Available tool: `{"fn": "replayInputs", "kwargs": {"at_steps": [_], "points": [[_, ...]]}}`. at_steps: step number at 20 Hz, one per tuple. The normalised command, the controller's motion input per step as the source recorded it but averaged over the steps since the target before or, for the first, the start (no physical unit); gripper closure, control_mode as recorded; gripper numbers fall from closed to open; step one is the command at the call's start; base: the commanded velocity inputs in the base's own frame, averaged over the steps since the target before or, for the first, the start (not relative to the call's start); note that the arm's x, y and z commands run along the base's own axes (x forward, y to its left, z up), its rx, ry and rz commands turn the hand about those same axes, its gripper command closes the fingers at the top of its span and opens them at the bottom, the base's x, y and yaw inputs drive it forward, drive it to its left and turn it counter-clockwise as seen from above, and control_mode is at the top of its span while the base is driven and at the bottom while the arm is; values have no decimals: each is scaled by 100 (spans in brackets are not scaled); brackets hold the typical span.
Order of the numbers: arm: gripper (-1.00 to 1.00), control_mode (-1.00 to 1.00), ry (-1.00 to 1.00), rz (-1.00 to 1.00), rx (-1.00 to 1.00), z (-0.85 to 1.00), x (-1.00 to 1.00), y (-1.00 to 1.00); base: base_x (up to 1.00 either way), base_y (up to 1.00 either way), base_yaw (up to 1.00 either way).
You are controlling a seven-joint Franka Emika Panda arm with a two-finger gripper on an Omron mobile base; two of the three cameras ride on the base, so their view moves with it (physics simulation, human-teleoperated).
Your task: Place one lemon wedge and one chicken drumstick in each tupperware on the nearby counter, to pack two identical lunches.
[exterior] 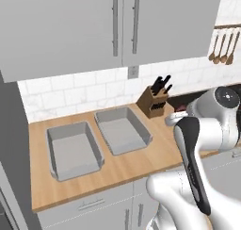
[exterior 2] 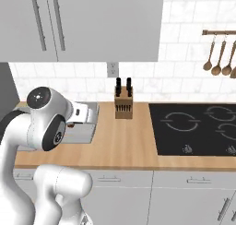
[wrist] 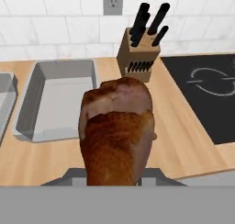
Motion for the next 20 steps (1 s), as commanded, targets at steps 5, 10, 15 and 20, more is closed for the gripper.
{"fn": "replayInputs", "kwargs": {"at_steps": [5,10,15,20], "points": [[100,-100,3,9,0,-53,85,41,0,0,0],[100,-100,12,8,0,-60,65,40,0,0,0],[100,-100,20,8,0,-65,66,53,0,0,0],[100,-100,11,4,0,-27,59,27,0,0,0]]}}
